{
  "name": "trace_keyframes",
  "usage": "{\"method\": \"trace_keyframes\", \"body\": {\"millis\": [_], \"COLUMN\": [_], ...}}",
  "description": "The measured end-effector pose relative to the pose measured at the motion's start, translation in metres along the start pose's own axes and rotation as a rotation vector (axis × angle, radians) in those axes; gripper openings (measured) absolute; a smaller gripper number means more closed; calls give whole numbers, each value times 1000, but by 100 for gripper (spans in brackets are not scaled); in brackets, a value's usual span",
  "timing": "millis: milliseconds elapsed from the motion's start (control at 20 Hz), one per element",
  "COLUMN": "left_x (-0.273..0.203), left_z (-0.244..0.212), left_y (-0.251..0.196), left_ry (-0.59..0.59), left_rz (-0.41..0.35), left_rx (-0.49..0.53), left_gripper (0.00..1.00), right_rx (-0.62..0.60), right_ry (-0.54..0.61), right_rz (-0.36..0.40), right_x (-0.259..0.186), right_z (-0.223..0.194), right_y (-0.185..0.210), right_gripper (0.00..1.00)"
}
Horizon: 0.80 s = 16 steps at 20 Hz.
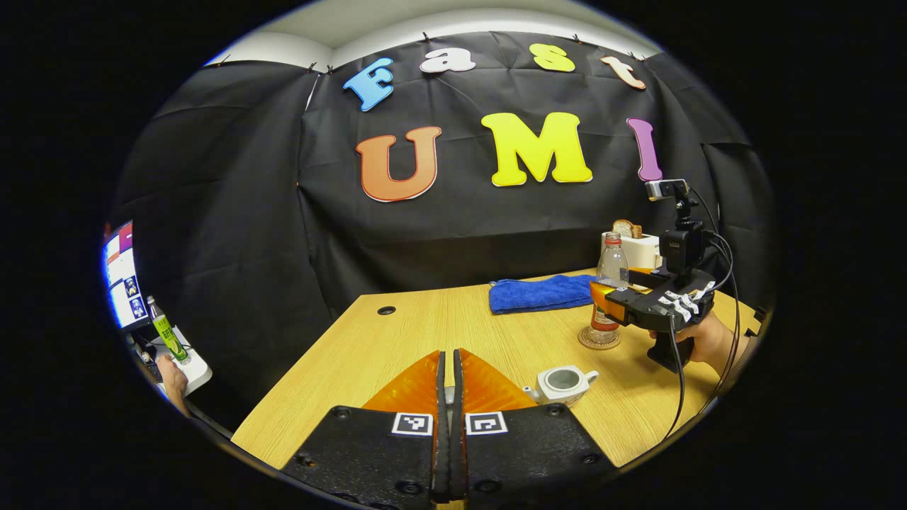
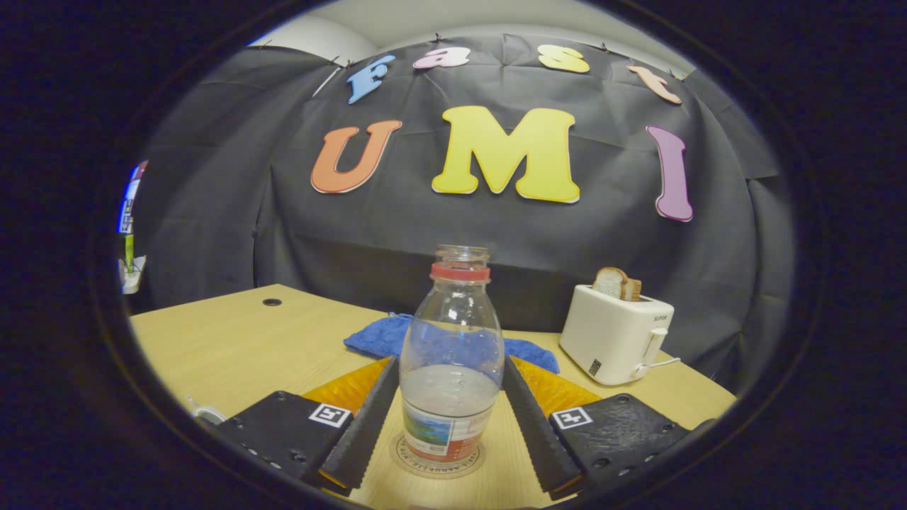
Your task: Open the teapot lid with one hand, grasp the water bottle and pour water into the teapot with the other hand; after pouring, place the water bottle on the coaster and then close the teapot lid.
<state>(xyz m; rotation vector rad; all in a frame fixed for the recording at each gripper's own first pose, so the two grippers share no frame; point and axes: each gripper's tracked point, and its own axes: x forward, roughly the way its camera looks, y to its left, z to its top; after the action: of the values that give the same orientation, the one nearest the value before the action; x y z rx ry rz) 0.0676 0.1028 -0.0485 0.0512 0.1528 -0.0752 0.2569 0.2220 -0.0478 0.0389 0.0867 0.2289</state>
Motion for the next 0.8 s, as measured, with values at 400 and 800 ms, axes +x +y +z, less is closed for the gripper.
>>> {"method": "trace_keyframes", "body": {"millis": [400, 800], "left_x": [0, 8], "left_z": [3, 16], "left_y": [1, -52], "left_ry": [-14, -56], "left_rz": [1, -186], "left_rx": [-30, -124], "left_gripper": [3, 3], "right_rx": [33, 6], "right_ry": [-82, -178], "right_rz": [53, 46], "right_x": [-36, -101], "right_z": [30, 33], "right_y": [1, -20], "right_gripper": [95, 98]}}
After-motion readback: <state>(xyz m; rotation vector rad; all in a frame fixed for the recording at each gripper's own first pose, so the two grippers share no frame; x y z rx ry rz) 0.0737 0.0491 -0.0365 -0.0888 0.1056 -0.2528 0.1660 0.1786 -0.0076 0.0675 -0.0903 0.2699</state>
